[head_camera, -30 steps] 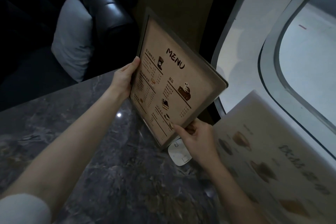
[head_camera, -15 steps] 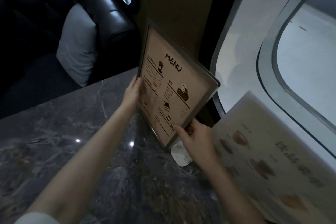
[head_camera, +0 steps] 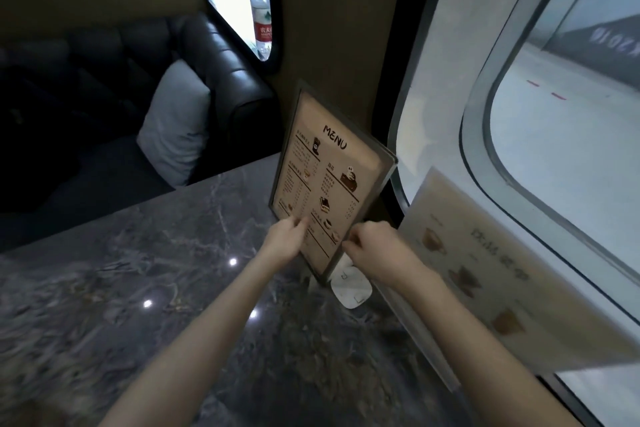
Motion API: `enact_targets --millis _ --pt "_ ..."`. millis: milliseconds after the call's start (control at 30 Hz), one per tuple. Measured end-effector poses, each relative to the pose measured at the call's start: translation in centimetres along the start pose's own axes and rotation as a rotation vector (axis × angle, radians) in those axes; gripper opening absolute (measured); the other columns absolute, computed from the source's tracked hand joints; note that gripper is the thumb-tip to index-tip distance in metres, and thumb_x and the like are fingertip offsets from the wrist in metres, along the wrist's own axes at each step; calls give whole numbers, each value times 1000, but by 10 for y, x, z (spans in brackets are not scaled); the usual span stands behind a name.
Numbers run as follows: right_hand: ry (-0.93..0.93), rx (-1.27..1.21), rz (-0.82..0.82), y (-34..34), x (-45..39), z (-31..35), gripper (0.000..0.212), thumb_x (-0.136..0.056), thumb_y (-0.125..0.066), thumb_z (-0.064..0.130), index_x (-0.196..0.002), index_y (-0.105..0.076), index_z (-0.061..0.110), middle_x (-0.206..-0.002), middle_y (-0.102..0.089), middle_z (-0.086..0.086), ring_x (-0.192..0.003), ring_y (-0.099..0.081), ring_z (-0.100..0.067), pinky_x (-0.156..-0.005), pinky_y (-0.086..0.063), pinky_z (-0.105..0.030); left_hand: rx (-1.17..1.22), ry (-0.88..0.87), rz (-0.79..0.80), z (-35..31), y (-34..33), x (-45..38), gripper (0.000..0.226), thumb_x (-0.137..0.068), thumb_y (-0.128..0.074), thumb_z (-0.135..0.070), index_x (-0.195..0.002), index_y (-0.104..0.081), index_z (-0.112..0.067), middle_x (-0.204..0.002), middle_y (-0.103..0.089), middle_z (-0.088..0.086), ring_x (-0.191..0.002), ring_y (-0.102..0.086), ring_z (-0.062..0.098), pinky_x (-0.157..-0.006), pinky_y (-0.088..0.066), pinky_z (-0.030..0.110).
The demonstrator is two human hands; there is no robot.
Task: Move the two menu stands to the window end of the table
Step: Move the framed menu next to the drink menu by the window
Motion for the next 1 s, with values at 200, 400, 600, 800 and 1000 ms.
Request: enact_targets --millis 200,400,600,800,1000 --pt "299 -89 -27 91 50 76 12 -89 -54 26 -87 -64 19 -94 -68 -3 -81 -66 -13 -66 -54 -22 168 -115 -46 -42 17 33 30 -92 -47 -25 -78 -68 -10 -78 -69 10 -76 -66 23 -82 -52 36" --pt "365 -209 -124 162 65 91 10 -91 -53 20 -98 -60 18 -80 -69 5 -72 -69 -5 -62 -56 -14 253 -22 -157 -9 11 42 25 -89 -49 -29 -78 -68 -18 -81 -63 -3 -84 -55 19 -67 -42 30" --pt "351 -69 -201 181 42 79 16 -91 -52 15 -103 -62 13 -90 -66 0 -82 -63 -10 -64 -49 -12 326 129 -104 34 -17 40 36 -95 -40 -27 -120 -56 -8 -130 -56 11 -116 -50 24 -88 -37 29" --pt "261 24 -156 162 12 57 30 -89 -57 20 -117 -54 9 -111 -63 -9 -89 -54 -15 -70 -44 -19 452 179 -64 38 -39 44 39 -97 -38 -29 -130 -47 -11 -137 -49 9 -123 -45 25 -87 -33 26" --pt "152 -11 -21 150 -5 44 31 -88 -58 25 -111 -55 4 -75 -60 -1 -68 -63 -14 -58 -52 -23 622 256 -69 46 -49 34 37 -96 -37 -30 -125 -53 -13 -116 -58 0 -91 -56 11 -65 -48 15"
Point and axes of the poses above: each hand's wrist, its own x-axis away from the middle knuckle, its own y-axis out of the back of the hand, z = x × y, the point moved 7 cm from there along -x, towards the middle knuckle
